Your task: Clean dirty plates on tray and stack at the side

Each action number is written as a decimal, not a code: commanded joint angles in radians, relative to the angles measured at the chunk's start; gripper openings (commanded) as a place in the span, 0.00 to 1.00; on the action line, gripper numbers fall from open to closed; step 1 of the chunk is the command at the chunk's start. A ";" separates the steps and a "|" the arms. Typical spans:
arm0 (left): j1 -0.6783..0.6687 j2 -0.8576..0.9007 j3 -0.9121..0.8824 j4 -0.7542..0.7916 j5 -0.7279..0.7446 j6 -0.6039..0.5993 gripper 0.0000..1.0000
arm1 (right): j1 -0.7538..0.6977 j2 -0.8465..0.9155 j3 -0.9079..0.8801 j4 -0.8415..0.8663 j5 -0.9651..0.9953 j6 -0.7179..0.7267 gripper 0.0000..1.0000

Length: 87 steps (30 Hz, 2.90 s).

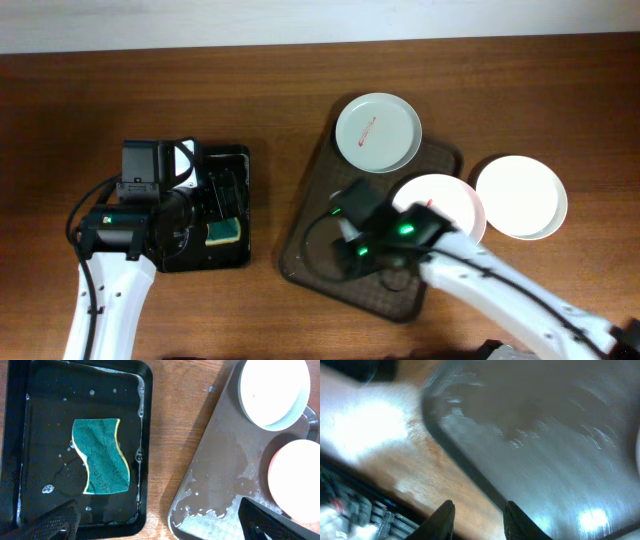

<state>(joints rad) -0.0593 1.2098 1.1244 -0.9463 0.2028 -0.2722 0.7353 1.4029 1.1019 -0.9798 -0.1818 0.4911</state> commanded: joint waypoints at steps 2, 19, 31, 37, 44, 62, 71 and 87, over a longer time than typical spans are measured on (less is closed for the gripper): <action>0.003 -0.008 0.012 0.002 0.008 0.016 0.99 | -0.186 -0.023 -0.018 -0.179 0.070 0.308 0.24; 0.003 -0.008 0.012 0.002 0.008 0.016 1.00 | -0.481 -0.029 -0.538 0.089 -0.009 0.269 0.23; 0.003 -0.008 0.012 0.002 0.008 0.016 0.99 | -0.481 -0.254 -0.596 0.175 -0.056 0.249 0.43; 0.003 -0.008 0.012 0.002 0.008 0.016 1.00 | -0.481 -0.165 -0.616 0.237 0.003 0.258 0.25; 0.003 -0.008 0.012 0.002 0.008 0.016 1.00 | -0.481 -0.165 -0.621 0.255 0.019 0.276 0.06; 0.003 -0.008 0.012 0.002 0.008 0.016 0.99 | -0.480 -0.165 -0.621 0.371 0.203 -0.073 0.04; 0.003 -0.008 0.012 0.002 0.008 0.016 1.00 | -0.481 -0.165 -0.621 0.431 0.137 -0.342 0.04; 0.003 -0.008 0.012 0.002 0.007 0.016 1.00 | -0.481 -0.167 -0.619 0.393 -0.024 -0.134 0.22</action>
<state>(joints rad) -0.0593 1.2098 1.1244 -0.9463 0.2028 -0.2718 0.2539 1.2224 0.4973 -0.5602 -0.1497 0.2928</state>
